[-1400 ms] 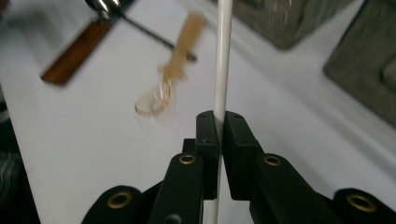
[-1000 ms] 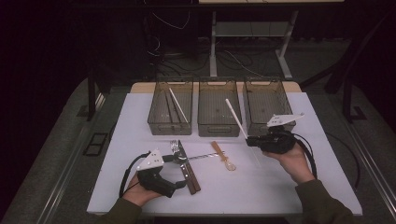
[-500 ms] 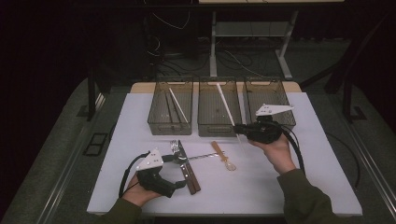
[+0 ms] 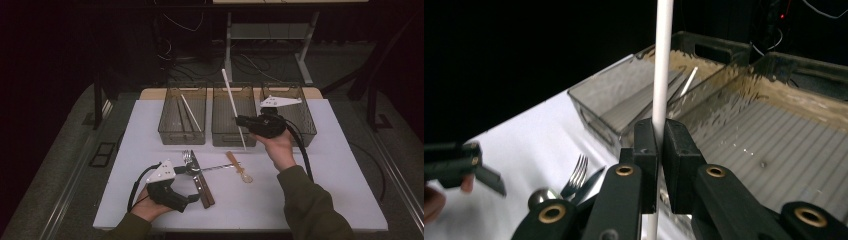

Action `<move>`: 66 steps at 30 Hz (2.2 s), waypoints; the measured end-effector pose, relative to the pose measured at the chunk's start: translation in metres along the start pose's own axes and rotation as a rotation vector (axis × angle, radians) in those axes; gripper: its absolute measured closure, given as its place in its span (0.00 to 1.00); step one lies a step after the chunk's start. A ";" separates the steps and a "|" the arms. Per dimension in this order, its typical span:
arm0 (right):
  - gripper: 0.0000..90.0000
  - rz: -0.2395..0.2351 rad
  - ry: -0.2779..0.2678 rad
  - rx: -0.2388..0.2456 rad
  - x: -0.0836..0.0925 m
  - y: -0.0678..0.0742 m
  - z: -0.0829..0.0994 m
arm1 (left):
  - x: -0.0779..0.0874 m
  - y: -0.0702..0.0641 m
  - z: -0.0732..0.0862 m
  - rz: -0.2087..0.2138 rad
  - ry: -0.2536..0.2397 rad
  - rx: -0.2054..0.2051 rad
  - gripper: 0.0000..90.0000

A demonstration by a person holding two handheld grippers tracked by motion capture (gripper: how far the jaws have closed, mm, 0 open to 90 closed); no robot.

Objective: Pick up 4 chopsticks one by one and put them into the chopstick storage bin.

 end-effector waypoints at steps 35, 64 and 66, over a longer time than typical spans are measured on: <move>0.95 0.079 0.009 -0.008 -0.140 0.008 -0.066 | 0.001 0.006 -0.004 0.001 -0.022 0.013 0.00; 0.95 0.129 0.327 -0.049 -0.195 0.012 -0.018 | 0.000 0.004 -0.004 0.010 -0.019 0.010 0.00; 0.94 0.124 0.349 -0.049 -0.197 0.013 -0.017 | 0.000 0.004 -0.004 0.010 -0.018 0.011 0.00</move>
Point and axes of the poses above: each handheld gripper's, and its own axes: x roughly backward along the jaws, z roughly out of its underside, y roughly to its left, the point moved 5 cm from there along -x, roughly forward along the jaws, and after that the axes turned 12 degrees about x, right-handed, at the moved point
